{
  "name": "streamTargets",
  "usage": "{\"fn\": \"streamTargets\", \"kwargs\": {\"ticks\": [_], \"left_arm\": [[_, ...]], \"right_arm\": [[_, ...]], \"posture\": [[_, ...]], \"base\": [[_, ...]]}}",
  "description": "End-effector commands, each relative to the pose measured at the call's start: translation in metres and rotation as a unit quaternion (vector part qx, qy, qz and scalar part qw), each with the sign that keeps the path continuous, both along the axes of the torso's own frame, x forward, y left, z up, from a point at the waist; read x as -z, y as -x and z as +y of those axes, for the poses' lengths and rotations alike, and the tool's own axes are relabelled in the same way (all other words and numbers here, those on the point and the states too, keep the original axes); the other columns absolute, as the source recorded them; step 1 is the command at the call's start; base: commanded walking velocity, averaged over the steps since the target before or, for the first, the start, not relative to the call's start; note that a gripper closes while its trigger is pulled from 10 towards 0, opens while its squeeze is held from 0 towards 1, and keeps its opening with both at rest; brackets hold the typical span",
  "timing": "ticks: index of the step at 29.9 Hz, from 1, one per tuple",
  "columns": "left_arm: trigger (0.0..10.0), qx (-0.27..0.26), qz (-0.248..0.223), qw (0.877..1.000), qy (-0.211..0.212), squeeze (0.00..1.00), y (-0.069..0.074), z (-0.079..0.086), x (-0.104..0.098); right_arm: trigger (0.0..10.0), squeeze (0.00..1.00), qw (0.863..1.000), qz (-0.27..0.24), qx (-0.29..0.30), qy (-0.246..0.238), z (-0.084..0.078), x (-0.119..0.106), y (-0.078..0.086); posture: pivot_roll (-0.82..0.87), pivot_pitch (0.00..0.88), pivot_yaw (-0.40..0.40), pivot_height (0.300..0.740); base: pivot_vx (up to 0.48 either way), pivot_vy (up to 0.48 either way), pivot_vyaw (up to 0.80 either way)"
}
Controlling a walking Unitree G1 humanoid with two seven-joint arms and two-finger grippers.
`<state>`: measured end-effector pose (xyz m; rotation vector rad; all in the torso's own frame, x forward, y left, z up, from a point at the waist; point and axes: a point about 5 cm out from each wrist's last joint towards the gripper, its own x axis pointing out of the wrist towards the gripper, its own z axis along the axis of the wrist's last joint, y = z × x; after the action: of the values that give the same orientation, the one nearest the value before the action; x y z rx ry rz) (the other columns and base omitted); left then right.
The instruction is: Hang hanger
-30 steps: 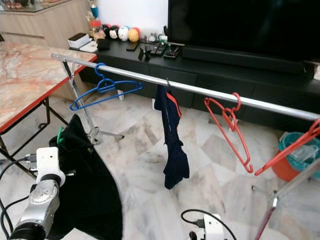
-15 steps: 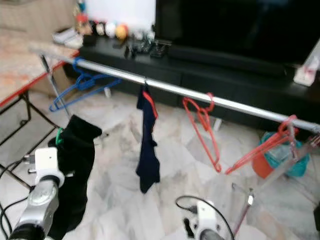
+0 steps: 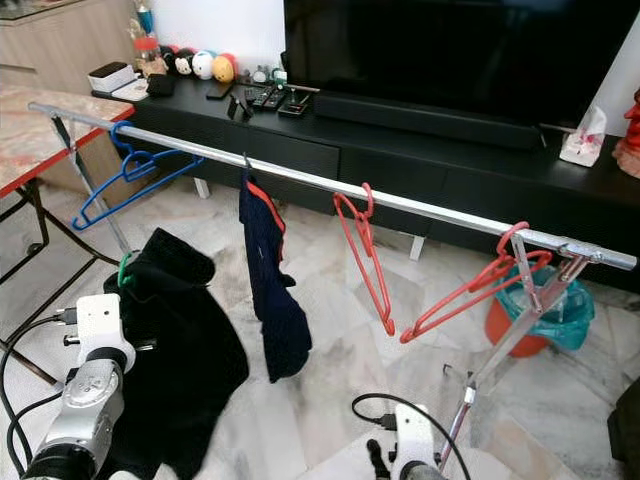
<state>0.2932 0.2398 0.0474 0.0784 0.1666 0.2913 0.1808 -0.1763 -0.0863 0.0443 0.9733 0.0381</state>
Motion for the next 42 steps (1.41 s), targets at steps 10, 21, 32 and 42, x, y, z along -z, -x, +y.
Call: {"fn": "streamTargets", "kwargs": {"ticks": [10,21,32,42], "left_arm": [[10.0,-0.005,-0.046,0.999,-0.012,0.0,-0.009,0.005,-0.02],[10.0,-0.013,-0.059,0.998,-0.01,0.0,-0.01,0.006,-0.024],[10.0,-0.01,-0.067,0.998,-0.007,0.0,-0.011,0.005,-0.026],[10.0,-0.006,-0.069,0.998,-0.004,0.0,-0.012,0.004,-0.027]], "right_arm": [[10.0,0.0,1.0,0.022,-0.015,0.001,0.008,0.008,0.018],[10.0,0.0,0.999,0.012,-0.05,-0.004,0.037,0.003,0.002],[10.0,0.0,0.999,0.012,-0.041,-0.009,0.031,0.003,0.002],[10.0,0.0,0.999,0.014,-0.048,-0.007,0.03,0.004,0.004]], "posture": [[-0.06,0.0,0.003,0.74],[-0.06,0.0,0.003,0.74],[-0.06,0.0,0.002,0.74],[-0.06,0.0,0.0,0.74]], "base": [[0.0,0.0,0.0],[0.089,0.0,0.0],[0.269,0.0,0.23],[0.284,0.0,0.0]]}}
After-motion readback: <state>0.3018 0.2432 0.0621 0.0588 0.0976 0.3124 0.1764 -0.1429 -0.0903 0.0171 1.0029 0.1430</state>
